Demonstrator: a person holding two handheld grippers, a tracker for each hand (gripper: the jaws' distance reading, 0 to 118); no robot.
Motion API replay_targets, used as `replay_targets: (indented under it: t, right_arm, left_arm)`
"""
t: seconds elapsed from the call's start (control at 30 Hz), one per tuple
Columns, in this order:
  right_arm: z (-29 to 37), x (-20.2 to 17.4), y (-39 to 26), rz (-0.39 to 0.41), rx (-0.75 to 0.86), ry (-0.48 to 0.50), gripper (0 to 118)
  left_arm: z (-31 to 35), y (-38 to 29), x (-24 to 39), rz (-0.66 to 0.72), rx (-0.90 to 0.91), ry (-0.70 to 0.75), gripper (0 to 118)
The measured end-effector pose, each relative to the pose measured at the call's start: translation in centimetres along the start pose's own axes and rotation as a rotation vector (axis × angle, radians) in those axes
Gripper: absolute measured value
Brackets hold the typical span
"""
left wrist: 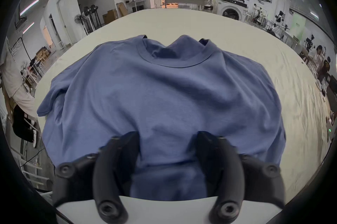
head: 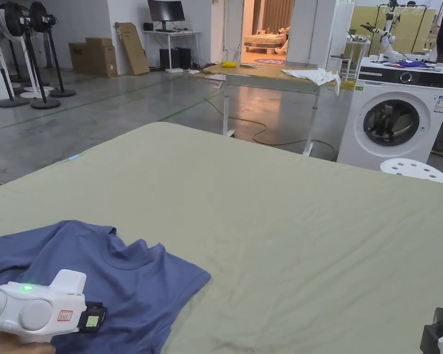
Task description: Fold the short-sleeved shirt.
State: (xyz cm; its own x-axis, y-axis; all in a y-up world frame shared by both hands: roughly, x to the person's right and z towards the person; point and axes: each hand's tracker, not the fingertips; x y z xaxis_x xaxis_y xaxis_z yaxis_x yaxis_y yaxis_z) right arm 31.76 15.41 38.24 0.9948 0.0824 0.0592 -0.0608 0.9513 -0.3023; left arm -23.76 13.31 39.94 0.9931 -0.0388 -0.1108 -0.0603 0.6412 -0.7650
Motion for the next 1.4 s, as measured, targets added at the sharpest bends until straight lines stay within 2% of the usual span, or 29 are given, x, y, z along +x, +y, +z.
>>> replay_targets:
  t: [0.1, 0.23, 0.3, 0.43, 0.6, 0.73, 0.9, 1.1, 1.4]
  right_arm:
    - [-0.1, -0.1, -0.1, -0.019, -0.012, 0.004, 3]
    - [0.1, -0.1, -0.2, -0.016, -0.010, 0.005, 3]
    - [0.2, 0.0, 0.0, -0.021, -0.008, 0.004, 3]
    - [0.5, 0.4, 0.2, -0.028, 0.002, -0.006, 3]
    - [0.6, 0.8, 0.7, -0.036, 0.012, -0.007, 3]
    - [0.7, 1.0, 0.9, -0.043, 0.018, -0.011, 3]
    - [0.9, 1.5, 1.4, -0.054, 0.032, -0.014, 3]
    - [1.5, 2.6, 2.3, -0.083, 0.054, -0.027, 3]
    - [3.5, 5.6, 2.7, -0.107, 0.087, -0.067, 3]
  left_arm:
    - [-0.1, 0.0, 0.4, -0.062, 0.023, 0.083, 0]
    - [-0.1, -0.5, -0.3, -0.055, 0.036, 0.054, 0]
    - [0.6, -0.3, -0.8, 0.001, 0.068, 0.034, 0]
    - [2.7, 0.2, -1.7, 0.070, 0.235, 0.079, 0]
    - [5.4, 1.3, -2.4, 0.041, 0.350, 0.085, 0]
    - [8.1, 3.4, -3.8, 0.142, 0.444, 0.072, 0]
    - [11.8, 7.1, -3.9, 0.117, 0.557, 0.056, 0]
    - [16.0, 11.8, 0.1, 0.029, 0.693, -0.052, 0]
    - [17.3, 17.5, 12.4, -0.117, 0.744, -0.280, 0]
